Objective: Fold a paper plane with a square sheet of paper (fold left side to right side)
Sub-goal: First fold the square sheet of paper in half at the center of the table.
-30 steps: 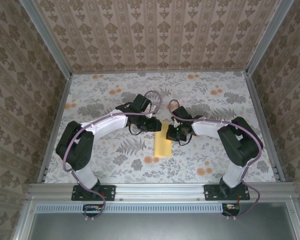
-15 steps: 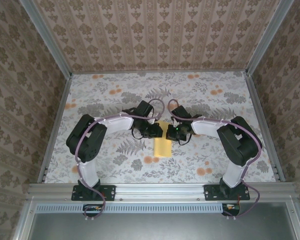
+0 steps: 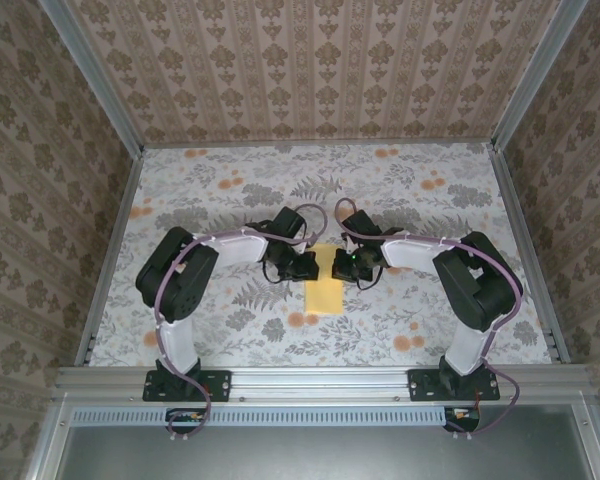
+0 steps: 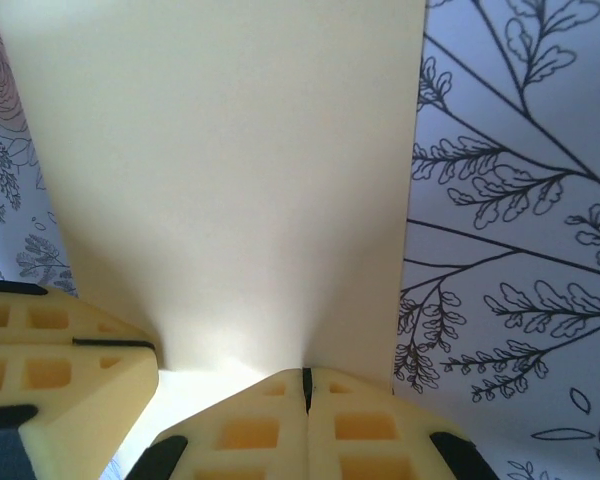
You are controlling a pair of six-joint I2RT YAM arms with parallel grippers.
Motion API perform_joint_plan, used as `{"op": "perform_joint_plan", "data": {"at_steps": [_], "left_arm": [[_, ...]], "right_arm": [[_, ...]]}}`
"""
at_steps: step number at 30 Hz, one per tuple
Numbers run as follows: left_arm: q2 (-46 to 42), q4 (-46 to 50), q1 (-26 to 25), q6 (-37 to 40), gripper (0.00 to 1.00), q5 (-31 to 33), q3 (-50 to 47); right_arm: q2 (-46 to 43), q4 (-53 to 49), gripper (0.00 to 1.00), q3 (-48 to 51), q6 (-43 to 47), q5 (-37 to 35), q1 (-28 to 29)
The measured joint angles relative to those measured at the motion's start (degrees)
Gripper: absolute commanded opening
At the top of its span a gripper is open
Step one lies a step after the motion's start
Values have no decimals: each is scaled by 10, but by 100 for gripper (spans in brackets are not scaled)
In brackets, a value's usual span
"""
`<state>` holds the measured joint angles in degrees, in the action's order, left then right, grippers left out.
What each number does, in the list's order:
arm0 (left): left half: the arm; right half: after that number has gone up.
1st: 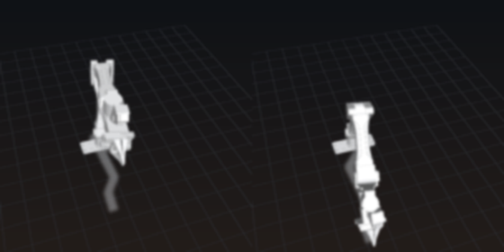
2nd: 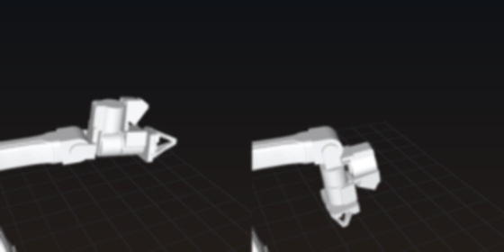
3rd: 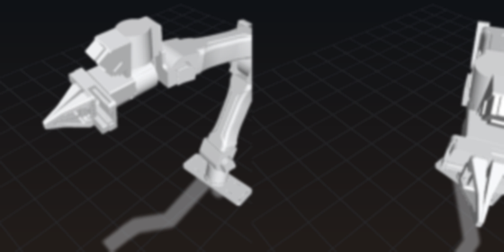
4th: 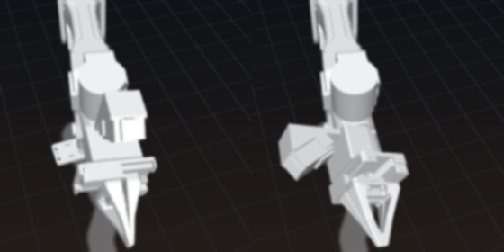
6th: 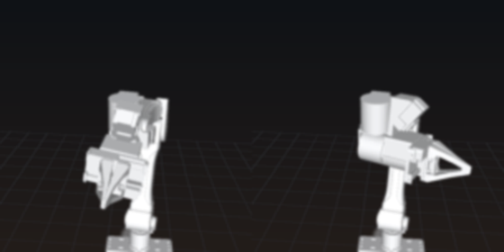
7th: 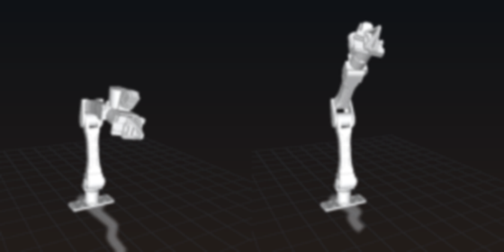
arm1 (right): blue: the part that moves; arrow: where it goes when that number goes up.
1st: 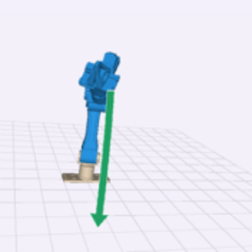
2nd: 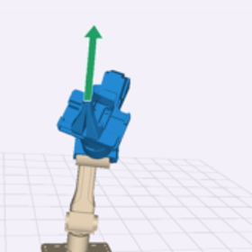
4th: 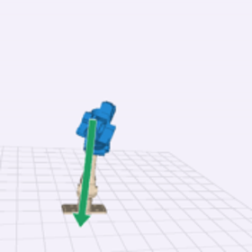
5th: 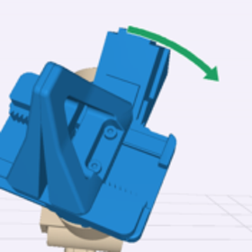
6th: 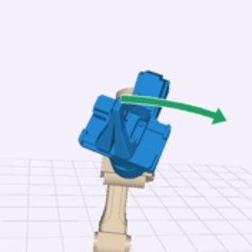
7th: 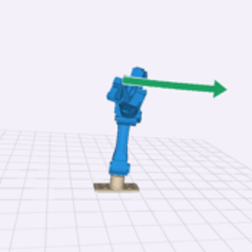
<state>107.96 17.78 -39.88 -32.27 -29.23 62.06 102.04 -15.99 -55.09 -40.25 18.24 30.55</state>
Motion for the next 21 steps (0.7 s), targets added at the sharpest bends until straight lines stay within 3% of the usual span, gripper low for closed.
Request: {"op": "perform_joint_plan", "data": {"at_steps": [21], "left_arm": [[-50, -2, 50, 11, 7, 4, -62]], "right_arm": [[0, -3, 1, -2, 10, -2, 1]]}}
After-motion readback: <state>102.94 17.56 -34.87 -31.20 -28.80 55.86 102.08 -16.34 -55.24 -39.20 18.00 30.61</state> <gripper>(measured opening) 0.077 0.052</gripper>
